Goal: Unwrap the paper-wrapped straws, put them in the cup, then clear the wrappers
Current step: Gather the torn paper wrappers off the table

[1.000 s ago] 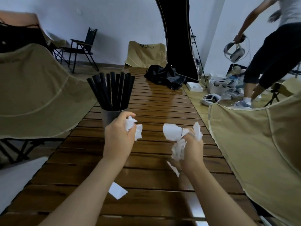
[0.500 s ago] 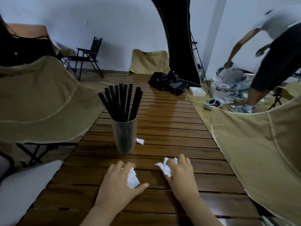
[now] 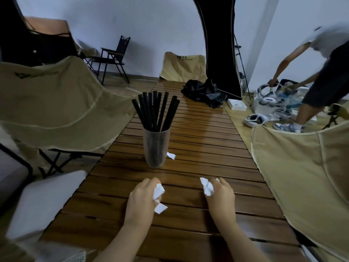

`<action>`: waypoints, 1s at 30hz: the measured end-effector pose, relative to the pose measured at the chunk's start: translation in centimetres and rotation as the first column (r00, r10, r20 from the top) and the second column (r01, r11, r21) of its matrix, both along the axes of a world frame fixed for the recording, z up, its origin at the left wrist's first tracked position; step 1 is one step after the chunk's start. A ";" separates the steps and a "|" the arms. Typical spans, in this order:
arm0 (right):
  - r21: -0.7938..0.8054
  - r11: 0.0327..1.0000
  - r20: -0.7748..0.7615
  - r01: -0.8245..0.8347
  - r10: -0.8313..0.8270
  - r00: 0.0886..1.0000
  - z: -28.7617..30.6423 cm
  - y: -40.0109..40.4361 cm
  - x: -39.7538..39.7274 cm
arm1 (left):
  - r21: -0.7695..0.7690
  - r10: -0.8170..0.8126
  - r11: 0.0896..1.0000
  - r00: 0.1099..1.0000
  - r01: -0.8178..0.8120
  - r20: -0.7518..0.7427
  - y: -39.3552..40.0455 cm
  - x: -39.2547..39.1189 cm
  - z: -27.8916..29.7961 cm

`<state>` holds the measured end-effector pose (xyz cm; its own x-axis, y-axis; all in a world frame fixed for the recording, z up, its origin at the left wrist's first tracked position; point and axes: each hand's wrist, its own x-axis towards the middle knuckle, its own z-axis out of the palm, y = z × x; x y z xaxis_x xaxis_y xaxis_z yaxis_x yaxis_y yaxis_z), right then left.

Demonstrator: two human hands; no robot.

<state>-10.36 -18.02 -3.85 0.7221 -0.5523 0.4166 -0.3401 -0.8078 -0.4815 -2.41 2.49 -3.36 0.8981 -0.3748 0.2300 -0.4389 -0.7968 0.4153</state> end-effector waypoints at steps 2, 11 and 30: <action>0.069 0.997 0.073 0.041 -0.046 0.996 0.4 0.2 -0.2 | 0.067 -0.008 0.998 0.999 0.005 0.044 0.0 -0.4 -0.1; 0.548 0.832 0.191 0.090 -0.229 0.955 1.9 -0.7 -1.1 | -0.223 0.055 0.973 0.998 -0.056 -0.009 0.1 0.0 0.5; 0.692 0.718 0.103 0.071 -0.195 0.975 3.6 1.7 1.1 | -0.168 -0.067 0.984 0.995 0.055 -0.070 -1.0 1.2 3.7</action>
